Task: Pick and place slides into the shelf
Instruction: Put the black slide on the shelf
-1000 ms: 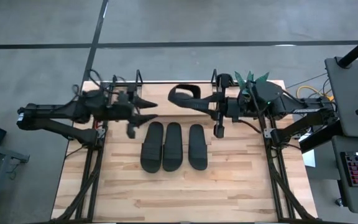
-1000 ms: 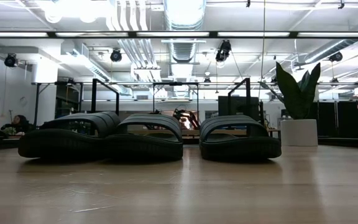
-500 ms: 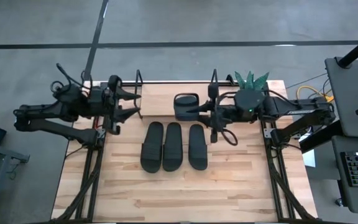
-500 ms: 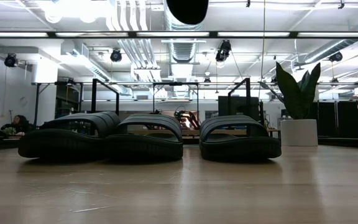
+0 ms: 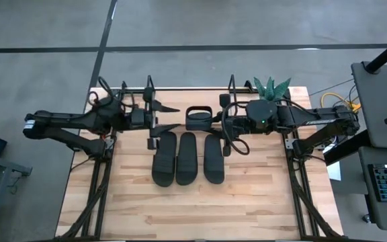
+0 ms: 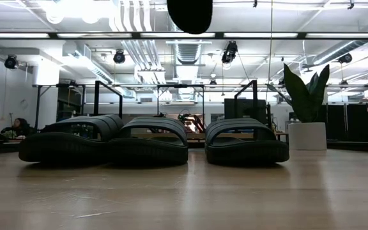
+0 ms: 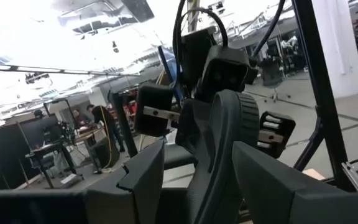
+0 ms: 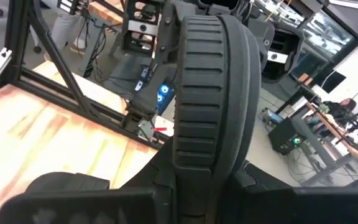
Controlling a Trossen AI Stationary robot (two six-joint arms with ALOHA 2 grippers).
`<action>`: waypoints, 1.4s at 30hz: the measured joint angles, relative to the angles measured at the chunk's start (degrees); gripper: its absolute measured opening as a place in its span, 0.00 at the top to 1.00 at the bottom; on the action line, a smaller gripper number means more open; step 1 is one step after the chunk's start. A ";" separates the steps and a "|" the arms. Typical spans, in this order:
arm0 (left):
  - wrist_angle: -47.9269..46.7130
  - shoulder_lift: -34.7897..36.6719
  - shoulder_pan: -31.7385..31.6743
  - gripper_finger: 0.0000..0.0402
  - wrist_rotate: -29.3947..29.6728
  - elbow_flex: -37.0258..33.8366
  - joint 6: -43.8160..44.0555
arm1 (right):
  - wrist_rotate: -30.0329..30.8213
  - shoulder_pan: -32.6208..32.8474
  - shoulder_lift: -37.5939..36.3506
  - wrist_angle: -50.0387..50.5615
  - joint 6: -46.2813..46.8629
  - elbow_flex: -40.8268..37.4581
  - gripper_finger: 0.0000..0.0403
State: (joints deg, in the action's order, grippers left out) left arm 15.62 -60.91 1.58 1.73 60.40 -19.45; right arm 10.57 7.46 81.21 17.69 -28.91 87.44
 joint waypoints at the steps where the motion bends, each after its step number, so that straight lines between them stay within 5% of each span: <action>1: 0.01 -0.38 0.01 0.56 -0.04 0.14 0.00 | 0.02 -0.02 0.00 0.02 -0.02 0.00 0.88; 16: 0.18 -3.16 0.07 0.56 -3.01 1.22 -0.44 | 0.70 -4.13 0.64 0.30 -1.28 0.02 0.88; 42: -5.52 -3.19 -0.10 0.56 7.80 1.51 -3.47 | -2.80 -4.00 0.70 -0.62 -0.27 0.00 0.88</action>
State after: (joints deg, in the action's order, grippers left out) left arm 10.10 -64.10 1.49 9.53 61.91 -22.92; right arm 7.77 3.46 81.91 17.07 -29.17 87.44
